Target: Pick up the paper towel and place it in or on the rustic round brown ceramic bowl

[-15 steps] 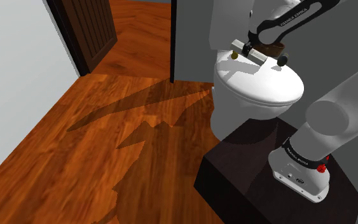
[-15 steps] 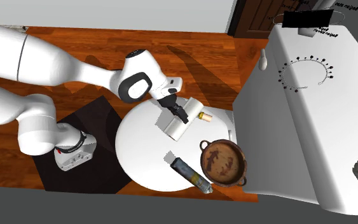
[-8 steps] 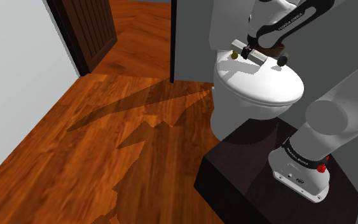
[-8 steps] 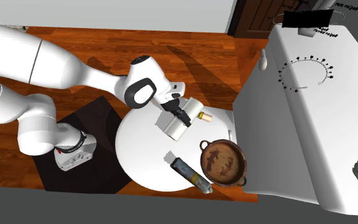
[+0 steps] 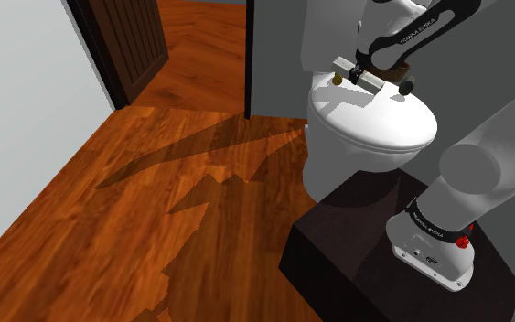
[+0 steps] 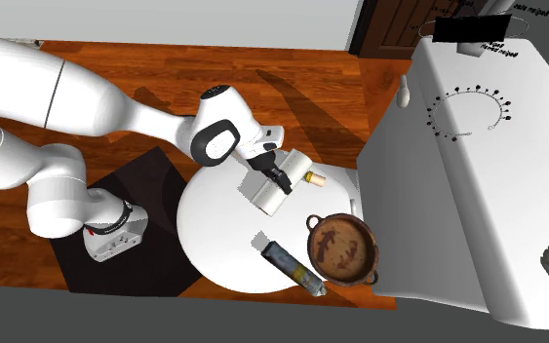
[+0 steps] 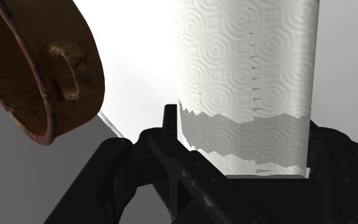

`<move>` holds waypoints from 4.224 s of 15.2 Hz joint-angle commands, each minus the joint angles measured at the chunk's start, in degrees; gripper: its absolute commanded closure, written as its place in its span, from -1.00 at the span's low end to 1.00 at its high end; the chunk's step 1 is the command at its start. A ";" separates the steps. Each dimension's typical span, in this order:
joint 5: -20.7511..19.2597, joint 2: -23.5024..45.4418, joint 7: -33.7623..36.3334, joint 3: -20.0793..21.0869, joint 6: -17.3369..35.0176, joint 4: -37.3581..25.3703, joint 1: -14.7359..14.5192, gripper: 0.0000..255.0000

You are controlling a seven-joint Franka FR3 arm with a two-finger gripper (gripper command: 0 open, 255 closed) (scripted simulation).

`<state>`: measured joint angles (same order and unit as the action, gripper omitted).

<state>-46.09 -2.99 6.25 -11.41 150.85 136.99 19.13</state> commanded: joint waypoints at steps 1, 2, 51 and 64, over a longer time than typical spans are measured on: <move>0.01 0.01 -0.01 0.00 0.00 0.02 0.00 1.00; 0.02 0.00 -0.01 0.01 -0.01 0.03 -0.01 1.00; 30.54 10.64 -43.46 -10.89 -12.97 -33.68 4.95 1.00; 33.63 16.85 -45.83 -11.26 -5.78 -32.97 7.42 1.00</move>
<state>-12.40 13.44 -39.83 -22.67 144.24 103.58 26.55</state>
